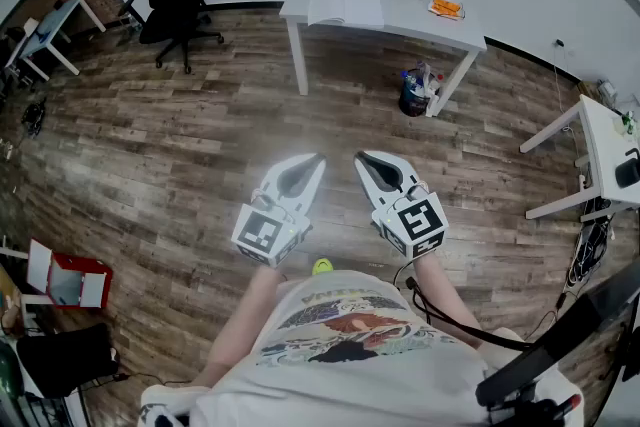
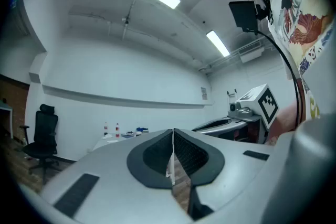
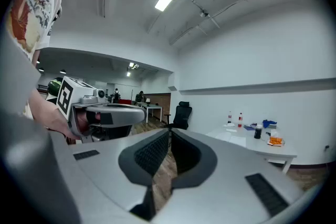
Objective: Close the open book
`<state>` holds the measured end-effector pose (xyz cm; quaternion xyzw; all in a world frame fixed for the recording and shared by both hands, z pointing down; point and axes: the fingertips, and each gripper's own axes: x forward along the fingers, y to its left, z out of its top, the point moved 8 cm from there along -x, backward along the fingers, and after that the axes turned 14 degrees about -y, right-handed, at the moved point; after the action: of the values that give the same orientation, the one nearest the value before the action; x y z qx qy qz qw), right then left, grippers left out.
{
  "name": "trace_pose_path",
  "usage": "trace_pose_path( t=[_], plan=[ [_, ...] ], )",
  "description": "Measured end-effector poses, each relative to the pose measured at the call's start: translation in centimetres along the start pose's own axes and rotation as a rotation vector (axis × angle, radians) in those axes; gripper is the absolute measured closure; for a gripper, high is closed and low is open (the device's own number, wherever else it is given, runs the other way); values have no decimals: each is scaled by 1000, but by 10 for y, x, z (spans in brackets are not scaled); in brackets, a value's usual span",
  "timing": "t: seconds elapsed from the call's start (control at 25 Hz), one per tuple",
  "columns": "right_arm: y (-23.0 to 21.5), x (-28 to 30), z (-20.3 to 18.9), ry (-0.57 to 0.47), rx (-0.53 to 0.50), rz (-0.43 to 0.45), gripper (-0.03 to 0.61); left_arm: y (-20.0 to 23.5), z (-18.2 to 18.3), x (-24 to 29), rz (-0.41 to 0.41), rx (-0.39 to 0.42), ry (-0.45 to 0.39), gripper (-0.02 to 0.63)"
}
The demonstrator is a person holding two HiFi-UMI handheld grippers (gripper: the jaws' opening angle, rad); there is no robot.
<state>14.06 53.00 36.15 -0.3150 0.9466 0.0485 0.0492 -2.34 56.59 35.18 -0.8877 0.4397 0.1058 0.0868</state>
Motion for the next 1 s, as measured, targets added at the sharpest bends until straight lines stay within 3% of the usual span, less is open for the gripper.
trace_pose_path(
  t=[0.44, 1.0],
  plan=[
    [-2, 10, 4, -34, 23, -4, 548, 11, -1, 4, -11, -2, -7, 600],
    [10, 21, 2, -1, 13, -24, 546, 20, -2, -7, -40, -15, -4, 600]
  ],
)
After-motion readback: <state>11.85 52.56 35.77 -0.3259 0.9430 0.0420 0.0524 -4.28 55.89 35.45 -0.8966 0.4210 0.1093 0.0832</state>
